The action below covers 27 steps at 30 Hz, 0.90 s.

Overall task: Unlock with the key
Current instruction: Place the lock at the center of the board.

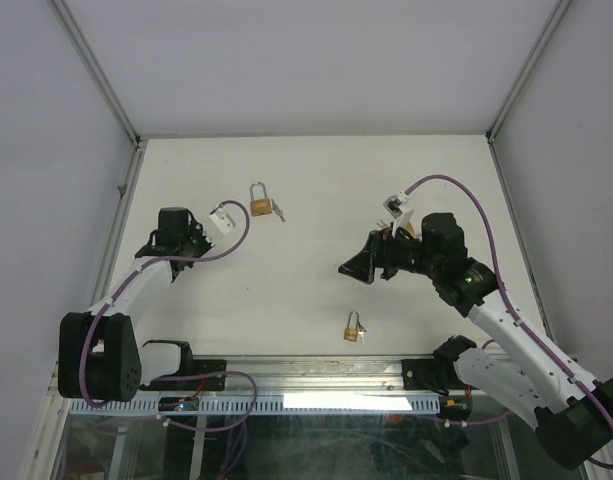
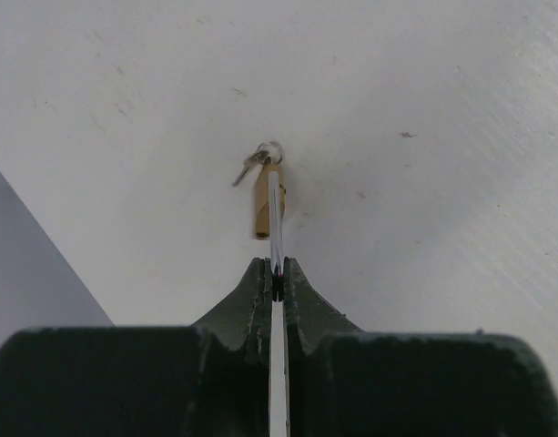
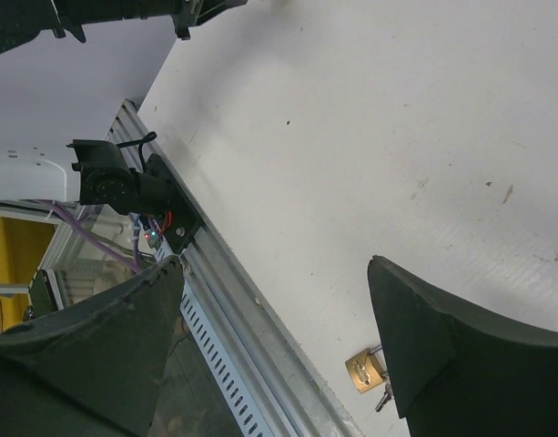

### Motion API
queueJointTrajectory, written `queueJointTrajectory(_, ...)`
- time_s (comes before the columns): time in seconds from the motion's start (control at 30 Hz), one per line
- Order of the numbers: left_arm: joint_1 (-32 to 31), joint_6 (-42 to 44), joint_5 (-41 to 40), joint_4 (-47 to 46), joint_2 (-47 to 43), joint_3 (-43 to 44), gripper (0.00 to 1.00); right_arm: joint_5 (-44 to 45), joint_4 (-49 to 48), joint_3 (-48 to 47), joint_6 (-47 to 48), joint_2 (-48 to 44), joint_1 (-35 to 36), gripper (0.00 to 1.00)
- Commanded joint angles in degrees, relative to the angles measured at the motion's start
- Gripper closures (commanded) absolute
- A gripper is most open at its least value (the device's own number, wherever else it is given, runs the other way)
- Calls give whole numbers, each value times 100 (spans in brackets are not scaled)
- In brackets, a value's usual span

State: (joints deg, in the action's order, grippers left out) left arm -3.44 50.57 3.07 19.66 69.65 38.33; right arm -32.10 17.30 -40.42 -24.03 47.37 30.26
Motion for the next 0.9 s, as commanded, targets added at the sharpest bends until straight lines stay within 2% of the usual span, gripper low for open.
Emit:
queueJointTrajectory(0.0, -269, 161, -510, -1012, -129, -449, 100, 105, -112, 1, 166, -32, -1, 16)
queueJointTrajectory(0.2, -894, 521, -331, -1085, -374, -1353, 100, 31, -86, -101, 161, 178, 2, 16)
queueJointTrajectory(0.37, -913, 928, -38, -1043, -548, -1830, 100, -43, -154, -83, 108, 249, -2, 16)
queueJointTrajectory(0.5, -925, 1341, 551, -585, -688, -1873, 99, -57, -168, -88, 60, 255, 3, 16)
queueJointTrajectory(0.7, -953, 2720, 696, -191, -863, -2281, 80, -102, -170, -98, 9, 239, 9, 16)
queueJointTrajectory(0.73, -948, 2945, 666, -183, -903, -2357, 72, -110, -167, -97, -10, 230, 8, 16)
queueJointTrajectory(0.8, -946, 3125, 635, -170, -961, -2405, 48, -116, -147, -125, -15, 216, 5, 16)
queueJointTrajectory(0.87, -941, 3046, 697, 74, -1087, -2296, 34, -104, -77, -191, 0, 204, 3, 16)
